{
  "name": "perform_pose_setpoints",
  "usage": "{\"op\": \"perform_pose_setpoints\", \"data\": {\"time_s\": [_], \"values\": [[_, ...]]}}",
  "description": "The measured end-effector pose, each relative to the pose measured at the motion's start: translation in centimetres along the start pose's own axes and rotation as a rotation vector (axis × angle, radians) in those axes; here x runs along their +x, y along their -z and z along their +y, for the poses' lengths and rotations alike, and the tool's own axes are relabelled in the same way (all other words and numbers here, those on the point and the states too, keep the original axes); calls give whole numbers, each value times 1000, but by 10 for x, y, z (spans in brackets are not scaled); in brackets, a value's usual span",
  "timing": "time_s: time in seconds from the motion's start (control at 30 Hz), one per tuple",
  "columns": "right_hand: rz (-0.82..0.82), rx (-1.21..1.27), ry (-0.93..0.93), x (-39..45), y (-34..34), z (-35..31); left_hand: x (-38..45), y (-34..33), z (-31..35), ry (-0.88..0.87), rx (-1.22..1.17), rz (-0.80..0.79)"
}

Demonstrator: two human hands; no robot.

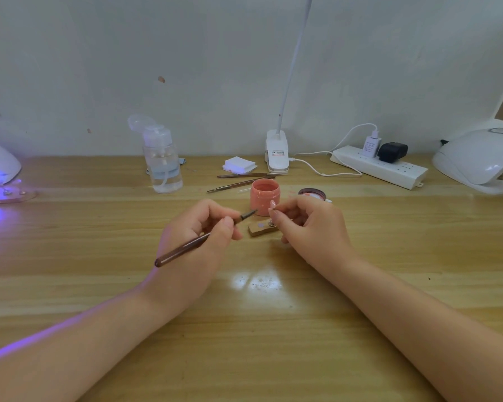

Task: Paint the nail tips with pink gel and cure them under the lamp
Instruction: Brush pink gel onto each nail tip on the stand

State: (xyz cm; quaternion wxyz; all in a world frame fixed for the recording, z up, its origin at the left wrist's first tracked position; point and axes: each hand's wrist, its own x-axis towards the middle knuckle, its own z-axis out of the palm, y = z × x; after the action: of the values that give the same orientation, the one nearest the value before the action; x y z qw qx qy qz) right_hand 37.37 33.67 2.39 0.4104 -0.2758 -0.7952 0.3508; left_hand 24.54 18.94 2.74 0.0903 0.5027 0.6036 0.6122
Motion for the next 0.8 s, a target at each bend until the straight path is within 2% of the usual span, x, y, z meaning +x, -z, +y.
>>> {"op": "perform_pose_setpoints", "data": {"time_s": [0.1,0.27,0.47,0.6,0.7,0.8], "values": [[0,-21,18,0,-1,-1,7,-1,-6,98,-61,49],[-31,-29,28,0,-3,1,30,-15,-12,316,-361,48],[-63,-86,14,1,-6,5,35,-25,-14,373,-456,4],[-54,-113,18,0,-5,7,30,-24,-9,327,-400,-6],[-31,-91,13,0,-4,7,21,-19,-3,138,-170,-16],[5,-65,19,0,-2,4,10,-12,5,13,-68,-41]]}}
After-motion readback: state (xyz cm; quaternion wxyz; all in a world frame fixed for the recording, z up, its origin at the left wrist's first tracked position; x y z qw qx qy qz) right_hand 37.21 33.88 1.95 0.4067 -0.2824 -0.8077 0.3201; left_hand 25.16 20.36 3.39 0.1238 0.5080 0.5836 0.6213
